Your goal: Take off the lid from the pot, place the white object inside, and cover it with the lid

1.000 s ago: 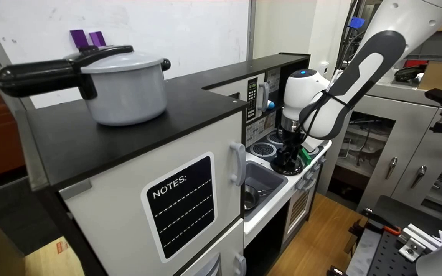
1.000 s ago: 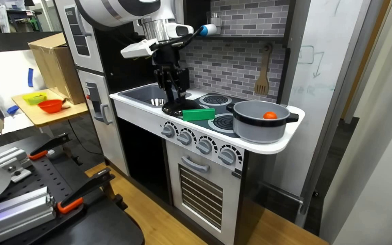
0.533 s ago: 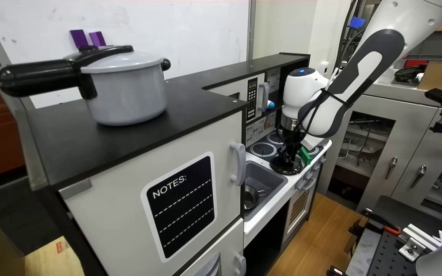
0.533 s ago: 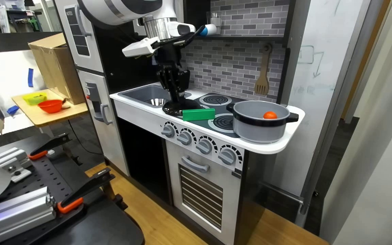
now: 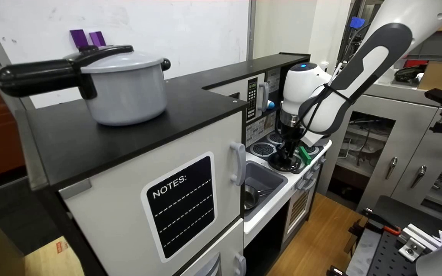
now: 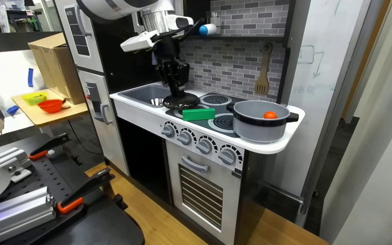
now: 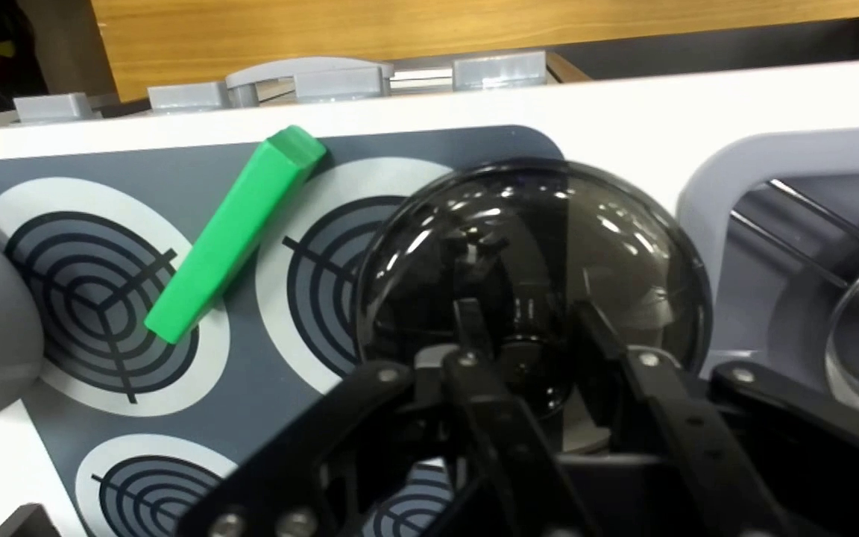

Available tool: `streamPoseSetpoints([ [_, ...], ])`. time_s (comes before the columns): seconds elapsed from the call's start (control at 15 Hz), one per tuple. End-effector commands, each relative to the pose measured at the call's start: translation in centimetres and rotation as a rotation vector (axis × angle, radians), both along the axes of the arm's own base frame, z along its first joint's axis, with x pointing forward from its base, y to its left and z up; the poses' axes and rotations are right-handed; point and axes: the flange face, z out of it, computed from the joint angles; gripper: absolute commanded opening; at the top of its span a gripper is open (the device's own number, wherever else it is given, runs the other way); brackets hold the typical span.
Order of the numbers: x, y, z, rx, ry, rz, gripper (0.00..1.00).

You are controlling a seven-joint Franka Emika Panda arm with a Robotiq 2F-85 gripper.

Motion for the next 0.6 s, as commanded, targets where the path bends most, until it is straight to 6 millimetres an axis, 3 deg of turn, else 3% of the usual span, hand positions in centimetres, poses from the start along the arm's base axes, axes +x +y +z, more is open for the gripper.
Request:
streamPoseSetpoints([
  [0.0, -1.3, -0.3, 1.8, 0.008, -0.023, 0.018, 0.08],
  [0.27, -2.3, -1.7, 3.5, -0.007, -0.05, -0.011, 0.08],
  [0.53, -2.8, -5.4, 4.7, -0.038, -0.081, -0.116, 0.08],
])
